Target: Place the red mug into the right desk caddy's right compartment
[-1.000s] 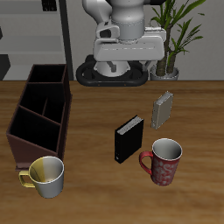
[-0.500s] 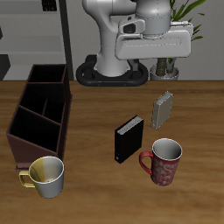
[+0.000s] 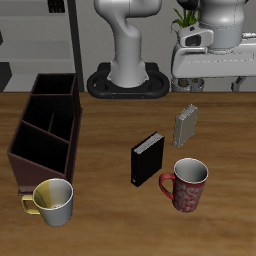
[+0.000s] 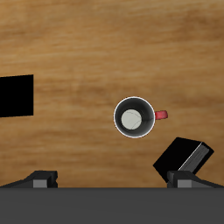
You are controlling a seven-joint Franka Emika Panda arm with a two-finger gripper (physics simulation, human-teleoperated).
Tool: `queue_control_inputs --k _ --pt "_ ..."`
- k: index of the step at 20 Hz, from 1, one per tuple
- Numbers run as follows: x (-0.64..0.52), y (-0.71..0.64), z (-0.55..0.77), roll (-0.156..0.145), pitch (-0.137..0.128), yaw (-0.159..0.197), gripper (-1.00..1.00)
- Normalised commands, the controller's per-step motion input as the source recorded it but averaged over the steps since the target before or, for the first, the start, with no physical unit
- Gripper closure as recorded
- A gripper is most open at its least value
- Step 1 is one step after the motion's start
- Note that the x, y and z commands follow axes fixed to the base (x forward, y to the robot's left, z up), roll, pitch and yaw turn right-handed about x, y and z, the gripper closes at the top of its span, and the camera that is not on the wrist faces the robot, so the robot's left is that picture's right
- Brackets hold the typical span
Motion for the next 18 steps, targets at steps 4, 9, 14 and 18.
queue_control_inputs --k 4,9,14,18 --pt "0.27 0.45 -0.12 0.003 -0.018 0.022 -1.00" --pt "0.21 0.03 -0.20 -0.019 -0.025 0.023 -1.00" --pt "0.13 -0.20 -0.32 0.024 -0.017 0.039 -1.00" --pt "0.03 -0.05 -0.06 0.011 0.001 -0.008 -1.00"
